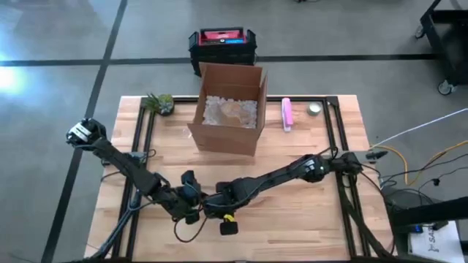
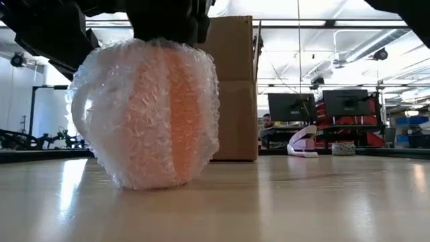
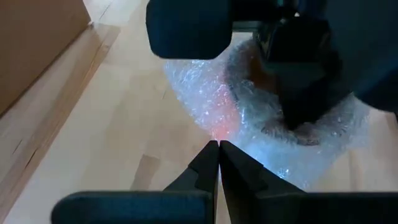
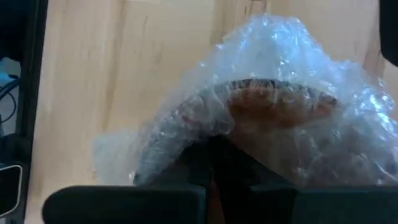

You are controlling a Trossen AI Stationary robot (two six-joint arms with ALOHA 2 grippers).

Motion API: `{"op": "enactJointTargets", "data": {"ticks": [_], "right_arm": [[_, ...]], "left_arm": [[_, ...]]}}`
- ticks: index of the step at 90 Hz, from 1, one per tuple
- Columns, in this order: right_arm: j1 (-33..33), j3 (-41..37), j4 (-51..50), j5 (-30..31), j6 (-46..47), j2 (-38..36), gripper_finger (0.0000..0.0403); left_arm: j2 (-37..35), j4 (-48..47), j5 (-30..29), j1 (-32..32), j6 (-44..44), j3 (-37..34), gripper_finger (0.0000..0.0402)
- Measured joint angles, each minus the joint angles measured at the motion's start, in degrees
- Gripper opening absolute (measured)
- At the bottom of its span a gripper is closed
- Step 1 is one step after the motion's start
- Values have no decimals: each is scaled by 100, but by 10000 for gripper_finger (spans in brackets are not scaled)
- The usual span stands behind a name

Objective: Wrap mug
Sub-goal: Wrap the orange mug with transparent bubble wrap

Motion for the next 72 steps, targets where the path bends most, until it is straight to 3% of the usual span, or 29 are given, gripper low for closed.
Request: {"op": "enactJointTargets", "data": {"ticks": [42,55,72], "right_arm": [[-14,-42,-234,73,-41,-516,2],[6,-39,-747,77,-100,-870,2],[12,-33,-465,713,-39,-950,2]], "left_arm": [[0,-3,27,0,0,-11,0],[0,1,58,0,0,-11,0],[0,4,59,0,0,-11,0]]}}
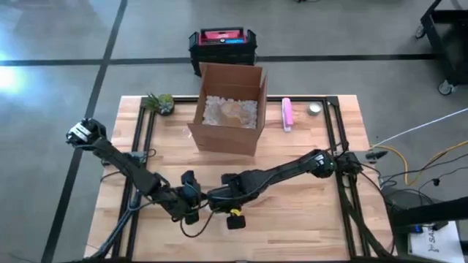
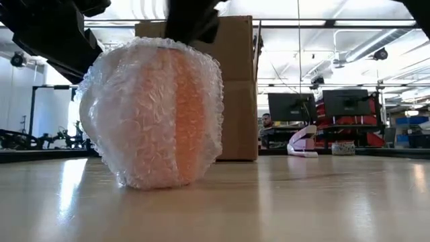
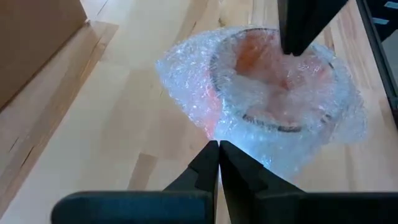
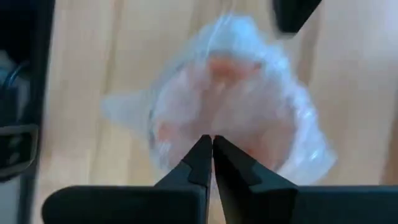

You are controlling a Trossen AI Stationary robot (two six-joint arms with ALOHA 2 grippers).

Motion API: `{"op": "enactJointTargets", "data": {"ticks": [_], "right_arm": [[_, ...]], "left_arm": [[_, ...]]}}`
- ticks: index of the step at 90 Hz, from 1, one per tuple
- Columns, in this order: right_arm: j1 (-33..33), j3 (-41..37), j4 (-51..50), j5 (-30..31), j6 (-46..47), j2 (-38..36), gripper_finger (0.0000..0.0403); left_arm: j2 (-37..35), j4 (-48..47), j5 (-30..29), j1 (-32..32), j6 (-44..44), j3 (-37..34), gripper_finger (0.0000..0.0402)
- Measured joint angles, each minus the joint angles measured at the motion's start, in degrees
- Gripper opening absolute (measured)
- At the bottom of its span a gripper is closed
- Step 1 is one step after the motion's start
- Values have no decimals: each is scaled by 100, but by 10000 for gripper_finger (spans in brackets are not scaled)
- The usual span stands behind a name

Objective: Wrap mug
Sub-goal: Wrap the orange mug with transparent bubble wrap

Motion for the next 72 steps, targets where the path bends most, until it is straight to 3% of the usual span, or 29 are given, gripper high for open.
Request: {"op": "enactJointTargets", "data": {"ticks": [43,62,72], "right_arm": [[-35,28,453,208,-255,798,2],[-28,22,420,58,-304,956,2],[-38,21,389,-307,-378,1017,2]], "left_arm": [[2,16,90,-4,-22,0,0],[72,38,92,-4,-5,0,0],[112,26,103,-4,5,0,0]]}}
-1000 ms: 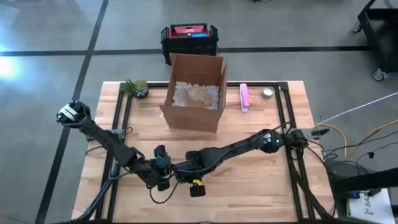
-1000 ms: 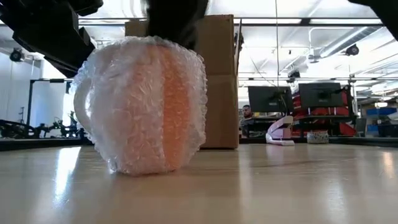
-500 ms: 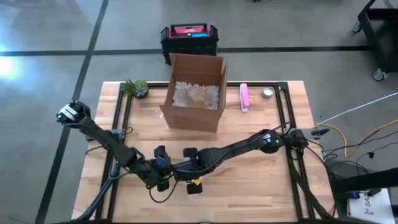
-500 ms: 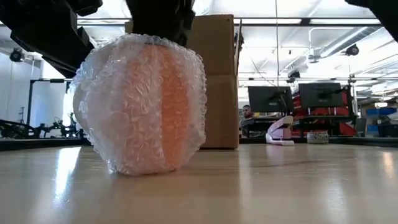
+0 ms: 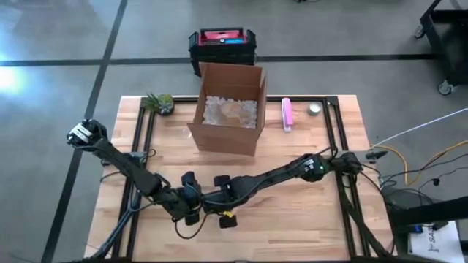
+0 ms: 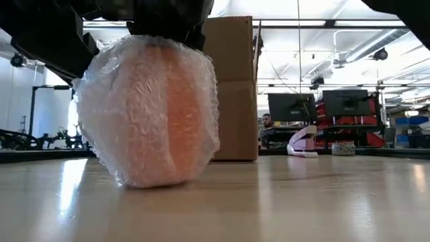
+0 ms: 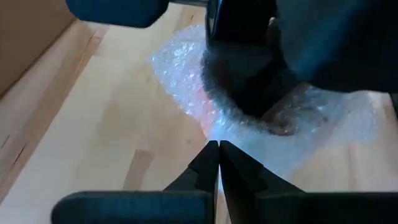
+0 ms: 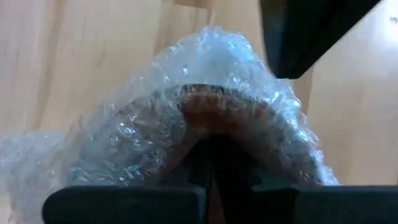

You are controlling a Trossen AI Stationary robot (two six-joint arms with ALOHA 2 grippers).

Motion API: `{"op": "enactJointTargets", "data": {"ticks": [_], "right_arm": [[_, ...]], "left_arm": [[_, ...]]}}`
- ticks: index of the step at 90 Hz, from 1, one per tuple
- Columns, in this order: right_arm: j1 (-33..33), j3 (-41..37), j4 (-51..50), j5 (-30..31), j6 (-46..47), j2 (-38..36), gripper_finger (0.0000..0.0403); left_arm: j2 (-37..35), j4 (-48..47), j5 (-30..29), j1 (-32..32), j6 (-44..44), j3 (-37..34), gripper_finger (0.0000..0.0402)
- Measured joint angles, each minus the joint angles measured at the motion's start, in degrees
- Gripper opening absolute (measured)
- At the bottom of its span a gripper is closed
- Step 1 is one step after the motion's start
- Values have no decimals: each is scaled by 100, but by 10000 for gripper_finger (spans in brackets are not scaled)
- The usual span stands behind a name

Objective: Wrap mug
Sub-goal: Wrap the orange mug with transparent bubble wrap

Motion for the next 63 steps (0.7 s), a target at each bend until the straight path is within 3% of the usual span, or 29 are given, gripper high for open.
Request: {"op": "enactJointTargets", "data": {"ticks": [53,63], "right_arm": [[-15,-97,22,-446,-32,8,2],[-4,-100,24,-252,-26,8,2]], "left_arm": [[58,-30,194,4,102,0,0],[57,-31,196,4,104,0,0]]}}
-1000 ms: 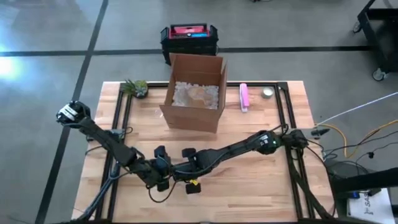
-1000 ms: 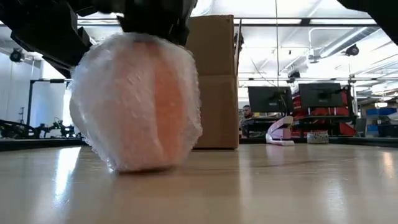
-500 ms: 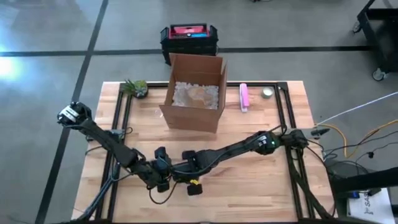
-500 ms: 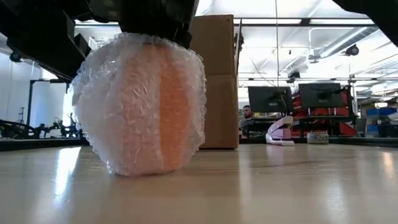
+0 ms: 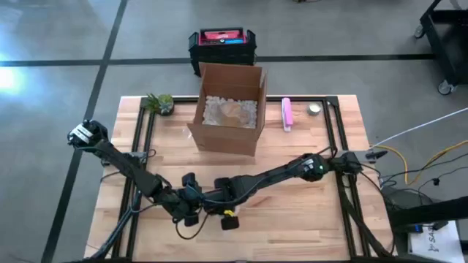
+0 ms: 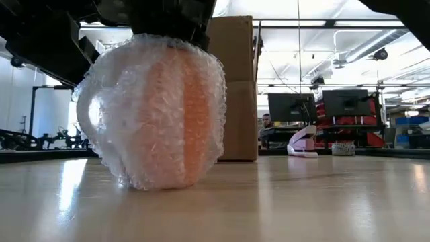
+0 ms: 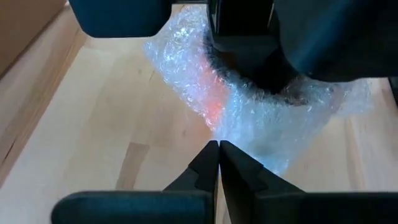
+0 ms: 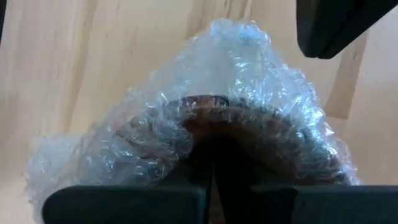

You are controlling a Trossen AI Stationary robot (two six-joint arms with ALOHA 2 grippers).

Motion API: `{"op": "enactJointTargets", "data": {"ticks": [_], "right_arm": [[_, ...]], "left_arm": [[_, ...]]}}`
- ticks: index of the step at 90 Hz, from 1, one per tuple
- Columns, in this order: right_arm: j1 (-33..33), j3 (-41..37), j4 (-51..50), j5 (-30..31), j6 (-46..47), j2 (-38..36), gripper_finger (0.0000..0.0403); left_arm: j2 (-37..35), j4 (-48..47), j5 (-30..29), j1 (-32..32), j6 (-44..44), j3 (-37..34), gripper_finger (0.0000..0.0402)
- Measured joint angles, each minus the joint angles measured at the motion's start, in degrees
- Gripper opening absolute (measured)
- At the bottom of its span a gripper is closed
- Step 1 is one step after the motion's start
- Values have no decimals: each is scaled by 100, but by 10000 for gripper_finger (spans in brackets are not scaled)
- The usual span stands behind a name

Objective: Wrap mug
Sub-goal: Wrap the orange mug with transparent bubble wrap

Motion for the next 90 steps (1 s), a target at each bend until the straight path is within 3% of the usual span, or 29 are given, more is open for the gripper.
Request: {"op": "enactJointTargets", "data": {"ticks": [35,90], "right_arm": [[18,38,-56,157,48,-249,2],[30,32,-1279,184,-17,-1254,2]], "left_arm": [[0,-1,50,0,0,0,0],[-2,4,48,0,-2,0,0]]}}
